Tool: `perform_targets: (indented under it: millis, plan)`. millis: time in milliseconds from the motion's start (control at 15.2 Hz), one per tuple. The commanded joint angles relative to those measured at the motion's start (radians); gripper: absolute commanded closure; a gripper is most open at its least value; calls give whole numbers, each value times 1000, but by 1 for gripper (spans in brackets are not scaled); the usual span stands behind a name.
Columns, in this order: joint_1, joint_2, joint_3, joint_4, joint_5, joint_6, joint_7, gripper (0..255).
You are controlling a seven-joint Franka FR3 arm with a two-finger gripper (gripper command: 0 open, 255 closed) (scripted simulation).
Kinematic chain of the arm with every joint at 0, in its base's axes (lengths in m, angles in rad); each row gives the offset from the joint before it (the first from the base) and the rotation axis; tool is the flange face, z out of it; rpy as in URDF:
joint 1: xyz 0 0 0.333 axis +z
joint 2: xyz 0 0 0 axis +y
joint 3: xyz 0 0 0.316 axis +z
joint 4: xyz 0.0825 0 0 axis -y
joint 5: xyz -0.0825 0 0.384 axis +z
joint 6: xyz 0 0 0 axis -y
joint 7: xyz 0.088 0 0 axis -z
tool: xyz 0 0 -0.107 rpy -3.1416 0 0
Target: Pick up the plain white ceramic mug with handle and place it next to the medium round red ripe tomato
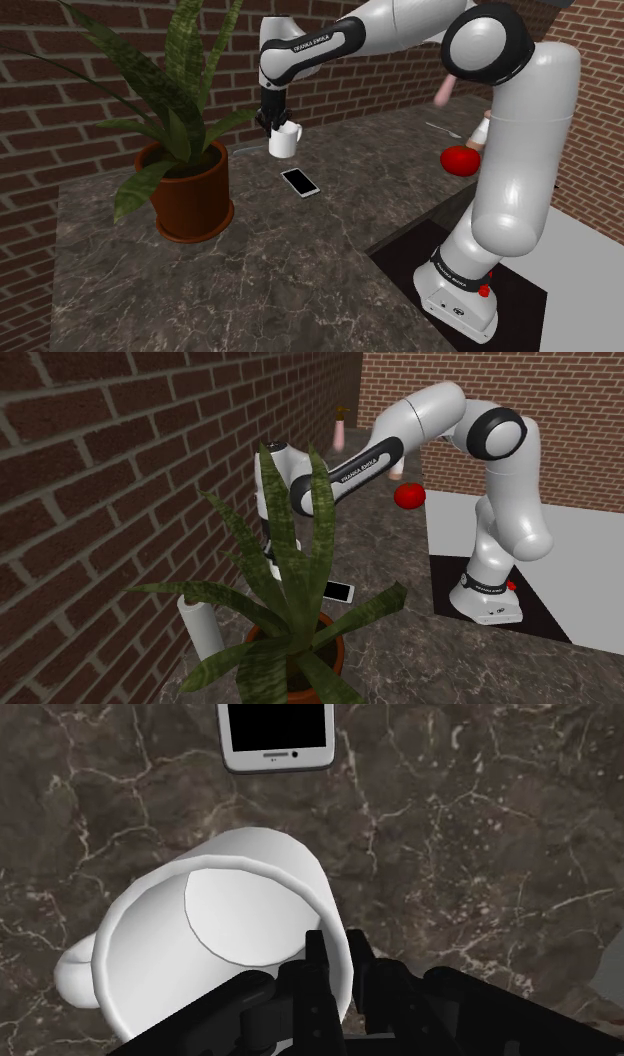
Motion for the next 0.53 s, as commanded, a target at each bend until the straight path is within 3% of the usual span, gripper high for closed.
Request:
perform_targets:
  millis: [0, 462]
  plan:
    - [0, -11, 1, 13, 1, -23, -1, 255]
    - [0, -37, 2, 71, 5, -107, -5, 255]
